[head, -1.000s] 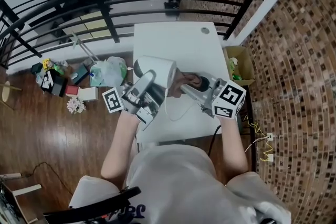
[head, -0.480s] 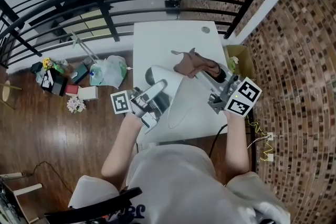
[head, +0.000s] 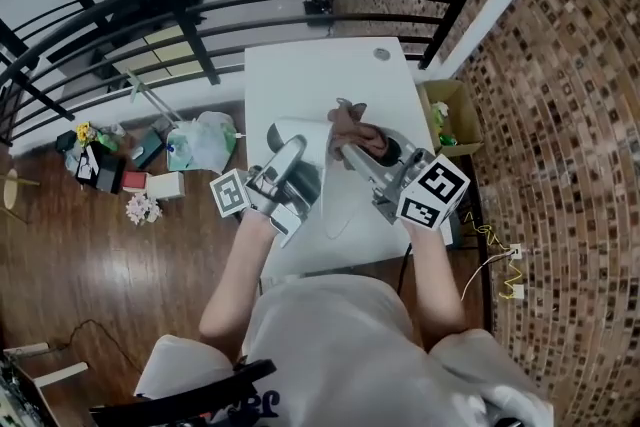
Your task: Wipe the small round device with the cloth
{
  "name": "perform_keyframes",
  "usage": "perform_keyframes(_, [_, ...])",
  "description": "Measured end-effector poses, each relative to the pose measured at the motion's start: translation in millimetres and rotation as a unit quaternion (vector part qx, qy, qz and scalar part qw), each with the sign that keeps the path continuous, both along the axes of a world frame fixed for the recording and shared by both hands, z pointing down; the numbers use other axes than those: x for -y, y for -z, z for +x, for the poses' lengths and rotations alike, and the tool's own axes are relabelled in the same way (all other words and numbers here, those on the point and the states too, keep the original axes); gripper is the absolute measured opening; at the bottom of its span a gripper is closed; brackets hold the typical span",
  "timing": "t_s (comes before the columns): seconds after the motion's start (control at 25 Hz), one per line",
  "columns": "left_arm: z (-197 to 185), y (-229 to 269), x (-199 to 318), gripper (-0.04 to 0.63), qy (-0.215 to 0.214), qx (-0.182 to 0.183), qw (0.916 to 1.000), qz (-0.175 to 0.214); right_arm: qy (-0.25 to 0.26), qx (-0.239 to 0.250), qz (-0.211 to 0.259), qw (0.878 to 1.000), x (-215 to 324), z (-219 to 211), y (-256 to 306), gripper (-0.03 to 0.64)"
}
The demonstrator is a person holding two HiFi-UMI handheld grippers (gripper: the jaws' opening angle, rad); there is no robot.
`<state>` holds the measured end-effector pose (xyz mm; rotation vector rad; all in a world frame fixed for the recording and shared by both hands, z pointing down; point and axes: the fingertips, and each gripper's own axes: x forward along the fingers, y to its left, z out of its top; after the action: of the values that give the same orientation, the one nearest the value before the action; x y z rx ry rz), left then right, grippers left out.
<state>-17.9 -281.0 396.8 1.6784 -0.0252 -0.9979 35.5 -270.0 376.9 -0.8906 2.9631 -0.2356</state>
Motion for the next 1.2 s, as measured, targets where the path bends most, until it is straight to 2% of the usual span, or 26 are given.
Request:
perform_keyframes(0.16, [-3.6, -7.9, 11.0, 0.364, 0.022, 0.011, 0.9995, -0.020, 0.043, -0.008, -0.022, 0.999, -12.7, -15.2, -15.3, 0.031])
perform_keyframes(0.32, [-4.7, -13.2, 14.5, 0.364, 0.037, 0.039, 0.9985, -0.013, 0.117, 0.008, -0.034, 0.993, -41.6, -22.7, -16.7, 0.031])
perform_keyframes(0.4, [-8.3, -18.5, 17.6, 0.364, 0.043, 0.051, 0.9977, -0.012, 0.135, 0.013, -0.034, 0.990, -50.4, -21.6, -15.2, 0.031])
perform_keyframes(0.48, [-10.6, -21.3, 21.7, 0.364, 0.046, 0.056, 0.9973, -0.011, 0.103, 0.015, -0.041, 0.994, -40.8, -8.5, -16.3, 0.031])
perform_keyframes(0.56, [-8.5, -22.3, 22.9, 0.364, 0.047, 0.053, 0.9974, -0.016, 0.032, 0.026, -0.061, 0.997, -17.3, 18.5, -18.9, 0.031])
perform_keyframes(0.64, [-7.3, -24.8, 20.3, 0.364, 0.047, 0.051, 0.9973, -0.026, -0.037, 0.040, -0.076, 0.996, 5.9, 42.2, -21.6, 0.031])
perform_keyframes(0.72, [-8.4, -28.6, 17.0, 0.364, 0.046, 0.053, 0.9970, -0.032, -0.074, 0.046, -0.081, 0.993, 22.1, 47.8, -24.1, 0.031])
perform_keyframes(0.8, [-8.0, -31.1, 15.0, 0.364, 0.044, 0.055, 0.9969, -0.035, -0.073, 0.040, -0.081, 0.993, 29.8, 36.3, -27.8, 0.031])
perform_keyframes(0.96, [-3.9, -33.2, 14.7, 0.364, 0.040, 0.055, 0.9970, -0.038, -0.023, 0.012, -0.070, 0.997, 20.5, -2.5, -33.8, 0.031])
perform_keyframes(1.08, [-6.2, -33.6, 16.4, 0.364, 0.048, 0.051, 0.9964, -0.047, -0.009, 0.018, -0.075, 0.997, 10.4, -12.4, -36.1, 0.031])
perform_keyframes(1.2, [-9.5, -35.5, 14.5, 0.364, 0.059, 0.065, 0.9950, -0.049, -0.005, 0.030, -0.092, 0.995, 1.4, -15.7, -41.2, 0.031])
